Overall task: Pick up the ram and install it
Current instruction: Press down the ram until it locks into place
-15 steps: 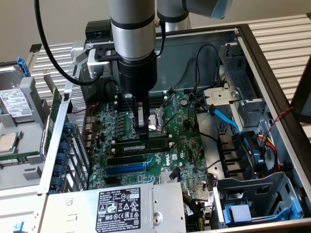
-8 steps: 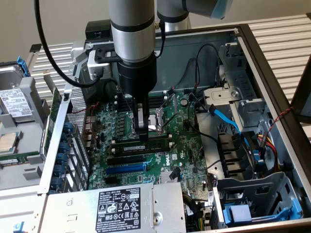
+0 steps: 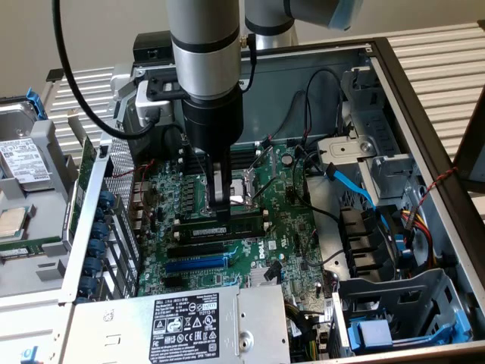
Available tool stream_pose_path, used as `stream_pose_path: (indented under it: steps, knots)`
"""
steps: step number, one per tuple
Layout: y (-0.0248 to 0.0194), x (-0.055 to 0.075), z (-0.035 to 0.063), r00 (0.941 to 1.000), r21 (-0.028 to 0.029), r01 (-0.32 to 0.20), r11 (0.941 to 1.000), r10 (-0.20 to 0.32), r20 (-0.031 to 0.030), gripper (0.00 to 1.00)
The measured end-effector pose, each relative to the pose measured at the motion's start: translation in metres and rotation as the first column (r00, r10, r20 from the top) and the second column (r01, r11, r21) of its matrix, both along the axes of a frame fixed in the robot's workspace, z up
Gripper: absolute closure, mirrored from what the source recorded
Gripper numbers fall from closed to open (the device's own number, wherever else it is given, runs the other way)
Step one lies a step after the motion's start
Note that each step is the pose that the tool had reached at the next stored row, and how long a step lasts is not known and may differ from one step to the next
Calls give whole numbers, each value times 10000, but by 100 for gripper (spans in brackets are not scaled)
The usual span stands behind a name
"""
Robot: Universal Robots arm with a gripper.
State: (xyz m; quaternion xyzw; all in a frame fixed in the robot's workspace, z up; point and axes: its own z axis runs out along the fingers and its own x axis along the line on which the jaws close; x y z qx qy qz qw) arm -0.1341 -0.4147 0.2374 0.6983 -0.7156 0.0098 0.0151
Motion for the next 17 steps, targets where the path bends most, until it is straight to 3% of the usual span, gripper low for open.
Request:
stream_pose_path:
  steps: [17]
  knots:
    - [0, -12, -61, 10000, 39, 0, 10000, 0, -2, 89]
